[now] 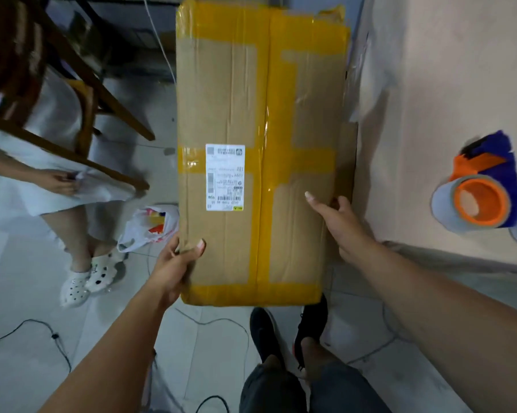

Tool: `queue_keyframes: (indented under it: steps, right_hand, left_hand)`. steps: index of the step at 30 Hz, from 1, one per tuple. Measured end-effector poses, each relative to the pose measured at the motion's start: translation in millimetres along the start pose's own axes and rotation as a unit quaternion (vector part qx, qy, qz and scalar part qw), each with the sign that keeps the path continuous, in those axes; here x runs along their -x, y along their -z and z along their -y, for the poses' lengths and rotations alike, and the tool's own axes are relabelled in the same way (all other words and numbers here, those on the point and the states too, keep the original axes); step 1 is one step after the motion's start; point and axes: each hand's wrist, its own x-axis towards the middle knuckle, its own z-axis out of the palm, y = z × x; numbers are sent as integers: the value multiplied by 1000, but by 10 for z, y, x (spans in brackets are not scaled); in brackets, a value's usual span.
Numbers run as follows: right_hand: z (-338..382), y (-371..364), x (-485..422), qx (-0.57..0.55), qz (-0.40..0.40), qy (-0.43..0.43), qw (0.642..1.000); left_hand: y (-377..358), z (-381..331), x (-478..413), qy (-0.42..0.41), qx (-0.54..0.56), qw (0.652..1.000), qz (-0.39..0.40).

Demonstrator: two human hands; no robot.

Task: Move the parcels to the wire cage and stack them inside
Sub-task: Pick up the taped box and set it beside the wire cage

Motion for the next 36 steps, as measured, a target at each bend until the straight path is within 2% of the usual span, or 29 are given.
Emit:
queue_keyframes:
  steps: [5,8,15,18,22,29,36]
  right_hand:
    - [444,-46,369,-56,11,39,998]
    - [512,-45,615,-59,24,56,996]
    - [368,-27,1376,-48,46,85,994]
    - [228,28,1677,-98,4,86,991]
    - [89,276,2090,-188,-88,123,971]
    - [-464,1027,2938,-148,-172,117,967]
    - [-1361,1910,3854,-157,-254,125,946]
  left_hand:
    - [388,156,529,40,2,998,48]
    - [433,57,759,39,-37,996,74]
    - [270,-830,757,-110,31,991,76]
    - [235,-929,891,-121,16,988,94]
    - [122,-898,1141,-108,-47,977,177]
    - [-395,-632,1488,-92,-194,944,250]
    - [-1491,-219,2221,-137,-282,898,310]
